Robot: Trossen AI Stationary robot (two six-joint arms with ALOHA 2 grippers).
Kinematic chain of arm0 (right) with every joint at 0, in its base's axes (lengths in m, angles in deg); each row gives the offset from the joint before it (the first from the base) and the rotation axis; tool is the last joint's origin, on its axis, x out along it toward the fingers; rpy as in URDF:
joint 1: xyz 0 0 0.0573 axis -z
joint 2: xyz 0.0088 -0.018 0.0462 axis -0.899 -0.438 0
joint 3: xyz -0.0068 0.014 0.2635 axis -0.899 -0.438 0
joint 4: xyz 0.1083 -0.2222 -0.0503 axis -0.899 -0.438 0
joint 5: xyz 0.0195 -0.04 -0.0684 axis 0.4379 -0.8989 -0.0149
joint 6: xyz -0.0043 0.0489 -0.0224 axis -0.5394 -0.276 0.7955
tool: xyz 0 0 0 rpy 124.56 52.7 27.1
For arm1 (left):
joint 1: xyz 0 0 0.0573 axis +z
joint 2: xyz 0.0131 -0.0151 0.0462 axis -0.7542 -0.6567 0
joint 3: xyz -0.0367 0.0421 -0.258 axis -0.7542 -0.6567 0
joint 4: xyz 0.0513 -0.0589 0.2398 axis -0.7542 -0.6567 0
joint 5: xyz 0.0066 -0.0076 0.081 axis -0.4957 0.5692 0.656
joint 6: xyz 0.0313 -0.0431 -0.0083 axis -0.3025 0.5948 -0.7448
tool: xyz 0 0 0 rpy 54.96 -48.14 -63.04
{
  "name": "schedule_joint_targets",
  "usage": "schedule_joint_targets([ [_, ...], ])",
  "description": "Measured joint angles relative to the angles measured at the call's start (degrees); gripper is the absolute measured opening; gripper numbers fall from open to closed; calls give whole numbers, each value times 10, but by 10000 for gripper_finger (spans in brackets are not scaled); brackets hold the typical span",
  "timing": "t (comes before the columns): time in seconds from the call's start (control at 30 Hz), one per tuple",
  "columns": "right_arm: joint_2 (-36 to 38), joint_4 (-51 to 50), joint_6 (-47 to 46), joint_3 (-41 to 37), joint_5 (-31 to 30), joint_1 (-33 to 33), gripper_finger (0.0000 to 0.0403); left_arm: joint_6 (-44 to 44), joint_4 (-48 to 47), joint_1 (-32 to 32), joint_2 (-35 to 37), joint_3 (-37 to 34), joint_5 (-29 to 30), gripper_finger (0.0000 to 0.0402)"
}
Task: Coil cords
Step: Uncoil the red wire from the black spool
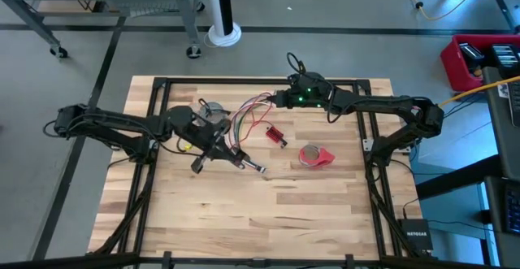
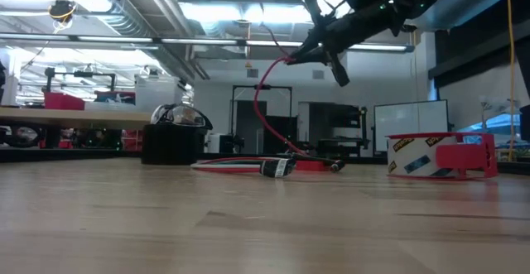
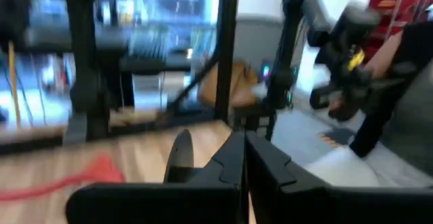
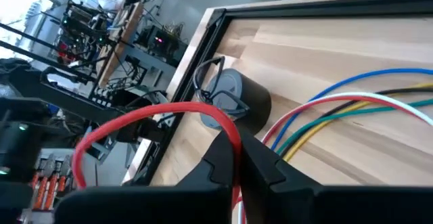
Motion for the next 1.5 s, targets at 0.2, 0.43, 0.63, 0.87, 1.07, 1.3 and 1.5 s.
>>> schedule_joint_targets([
  [0.2,0,-36,-1,0,17,-4,10,-40,76,1,0,0,26,0],
  [0.43,0,-90,5,0,19,-60,9,-91,102,1,0,0,175,0],
  [0.63,0,-161,22,0,2,-103,8,-115,99,1,4,0,308,0],
  [0.87,0,-260,21,0,-37,-117,11,-101,98,12,20,0,331,0],
  [1.07,0,-305,21,0,-40,-120,9,-106,86,25,28,0,335,0],
  [1.3,0,-343,20,0,-35,-120,8,-122,64,46,45,0,376,0],
  [1.5,0,-364,19,0,-26,-120,10,-150,54,65,64,0,402,0],
])
